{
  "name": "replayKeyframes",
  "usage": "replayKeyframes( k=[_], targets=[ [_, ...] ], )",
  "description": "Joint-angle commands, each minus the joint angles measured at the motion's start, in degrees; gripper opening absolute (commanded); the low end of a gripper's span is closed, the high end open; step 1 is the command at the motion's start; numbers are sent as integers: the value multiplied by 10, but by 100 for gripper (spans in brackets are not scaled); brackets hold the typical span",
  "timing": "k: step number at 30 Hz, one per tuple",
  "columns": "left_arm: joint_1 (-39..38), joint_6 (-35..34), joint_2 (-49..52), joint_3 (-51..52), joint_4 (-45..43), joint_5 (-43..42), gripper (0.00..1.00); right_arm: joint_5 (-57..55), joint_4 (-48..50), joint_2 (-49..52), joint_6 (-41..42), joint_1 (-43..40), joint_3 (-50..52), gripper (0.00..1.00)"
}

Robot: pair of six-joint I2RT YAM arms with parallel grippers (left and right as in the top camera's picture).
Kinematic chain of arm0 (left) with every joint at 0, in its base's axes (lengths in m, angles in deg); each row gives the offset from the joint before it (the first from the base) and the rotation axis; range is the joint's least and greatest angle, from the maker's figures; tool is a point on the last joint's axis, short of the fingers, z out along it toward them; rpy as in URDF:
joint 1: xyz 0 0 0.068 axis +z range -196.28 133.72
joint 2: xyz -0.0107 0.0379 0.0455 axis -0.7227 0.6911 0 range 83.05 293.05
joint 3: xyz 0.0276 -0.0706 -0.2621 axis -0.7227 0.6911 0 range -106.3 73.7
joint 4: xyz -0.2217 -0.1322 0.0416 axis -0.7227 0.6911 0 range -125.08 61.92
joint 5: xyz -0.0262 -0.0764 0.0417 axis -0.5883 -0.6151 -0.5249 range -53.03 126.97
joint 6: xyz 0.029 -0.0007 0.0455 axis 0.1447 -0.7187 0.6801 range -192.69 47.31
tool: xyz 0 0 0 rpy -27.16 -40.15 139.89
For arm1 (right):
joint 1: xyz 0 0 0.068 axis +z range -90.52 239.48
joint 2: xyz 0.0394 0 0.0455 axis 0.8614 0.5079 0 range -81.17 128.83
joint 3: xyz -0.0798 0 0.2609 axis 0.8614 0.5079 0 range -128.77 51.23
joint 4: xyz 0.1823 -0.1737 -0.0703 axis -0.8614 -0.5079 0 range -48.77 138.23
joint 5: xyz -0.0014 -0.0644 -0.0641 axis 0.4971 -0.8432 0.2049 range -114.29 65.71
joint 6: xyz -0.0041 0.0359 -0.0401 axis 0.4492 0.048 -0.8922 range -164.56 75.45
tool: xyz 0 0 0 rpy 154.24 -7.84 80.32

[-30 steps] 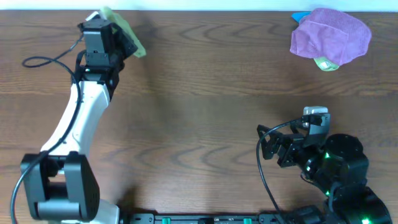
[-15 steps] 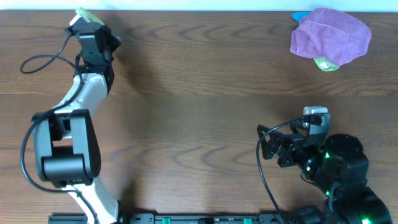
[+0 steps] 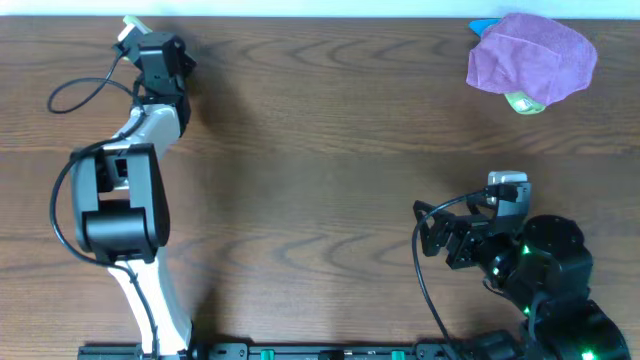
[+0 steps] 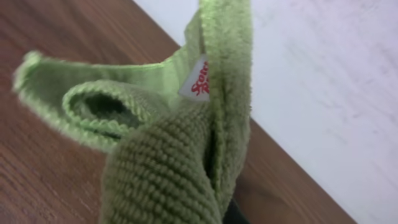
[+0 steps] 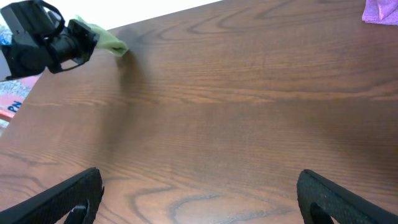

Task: Fold the cloth
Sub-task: 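Lift the folded cloth and carry it to the far left with the left gripper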

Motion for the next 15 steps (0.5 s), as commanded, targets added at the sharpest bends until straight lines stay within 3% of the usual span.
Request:
replayKeyframes(
  k=[1,15],
  targets=[
    [5,-11,9,-16,5,15,6,2,-1,-2,7,-4,4,99],
    [26,-115,9,-14,145,33,6,2,-1,-2,7,-4,4,99]
  ],
)
